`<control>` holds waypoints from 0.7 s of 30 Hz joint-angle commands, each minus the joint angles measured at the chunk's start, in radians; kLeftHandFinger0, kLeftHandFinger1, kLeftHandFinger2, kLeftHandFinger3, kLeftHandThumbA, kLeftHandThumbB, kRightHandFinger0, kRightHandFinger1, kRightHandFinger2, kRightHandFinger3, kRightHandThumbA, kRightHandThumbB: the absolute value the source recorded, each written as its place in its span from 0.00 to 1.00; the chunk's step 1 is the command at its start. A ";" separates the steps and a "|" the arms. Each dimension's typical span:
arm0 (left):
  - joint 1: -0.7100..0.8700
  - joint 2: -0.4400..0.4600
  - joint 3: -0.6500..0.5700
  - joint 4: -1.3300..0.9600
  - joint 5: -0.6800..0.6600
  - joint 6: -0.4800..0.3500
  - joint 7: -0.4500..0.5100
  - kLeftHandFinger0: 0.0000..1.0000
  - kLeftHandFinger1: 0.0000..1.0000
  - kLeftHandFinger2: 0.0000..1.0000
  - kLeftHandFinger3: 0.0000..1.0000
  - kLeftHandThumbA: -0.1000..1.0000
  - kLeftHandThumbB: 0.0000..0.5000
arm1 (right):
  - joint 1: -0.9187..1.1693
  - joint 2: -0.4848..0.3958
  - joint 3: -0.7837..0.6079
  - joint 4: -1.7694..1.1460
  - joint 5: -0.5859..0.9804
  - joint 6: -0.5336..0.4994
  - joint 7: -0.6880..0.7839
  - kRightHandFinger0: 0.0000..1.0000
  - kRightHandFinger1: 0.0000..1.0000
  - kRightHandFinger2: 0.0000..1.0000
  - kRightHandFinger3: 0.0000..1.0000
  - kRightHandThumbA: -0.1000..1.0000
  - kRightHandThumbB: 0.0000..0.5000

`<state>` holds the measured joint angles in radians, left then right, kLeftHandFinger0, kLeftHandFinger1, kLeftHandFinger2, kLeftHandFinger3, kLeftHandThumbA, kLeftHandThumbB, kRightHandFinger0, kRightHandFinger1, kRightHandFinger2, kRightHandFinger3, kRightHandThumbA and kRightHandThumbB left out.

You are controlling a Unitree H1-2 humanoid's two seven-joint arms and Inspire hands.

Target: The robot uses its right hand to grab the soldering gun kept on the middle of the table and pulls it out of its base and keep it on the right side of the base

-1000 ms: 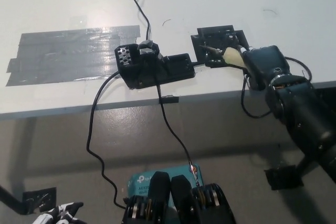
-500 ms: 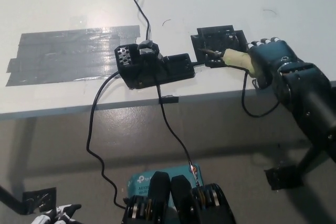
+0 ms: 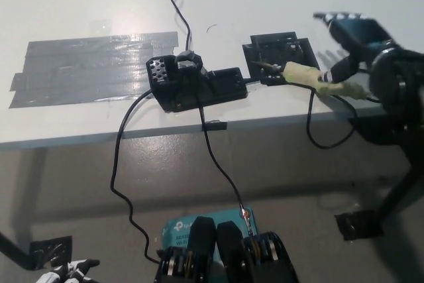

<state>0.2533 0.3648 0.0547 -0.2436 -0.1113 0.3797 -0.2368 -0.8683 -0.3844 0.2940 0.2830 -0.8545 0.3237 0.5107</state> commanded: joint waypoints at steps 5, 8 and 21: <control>0.007 0.024 0.009 -0.009 -0.007 -0.022 -0.019 0.40 0.46 0.51 0.72 0.76 0.55 | 0.215 -0.043 -0.222 -0.526 0.297 0.094 0.098 1.00 1.00 1.00 1.00 1.00 1.00; 0.008 0.023 0.013 -0.004 -0.006 -0.025 -0.014 0.36 0.43 0.49 0.73 0.76 0.51 | 0.363 -0.033 -0.329 -0.693 0.421 0.142 0.114 1.00 1.00 1.00 1.00 0.96 0.98; 0.003 0.030 0.019 0.007 -0.003 -0.021 -0.014 0.32 0.40 0.48 0.72 0.75 0.53 | 0.886 0.084 -0.543 -0.579 0.628 -0.131 -0.061 1.00 1.00 1.00 1.00 0.62 0.57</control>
<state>0.2508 0.3644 0.0581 -0.2303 -0.1089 0.3801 -0.2367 -0.0843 -0.3444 -0.1471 -0.2654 -0.4778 0.3363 0.5385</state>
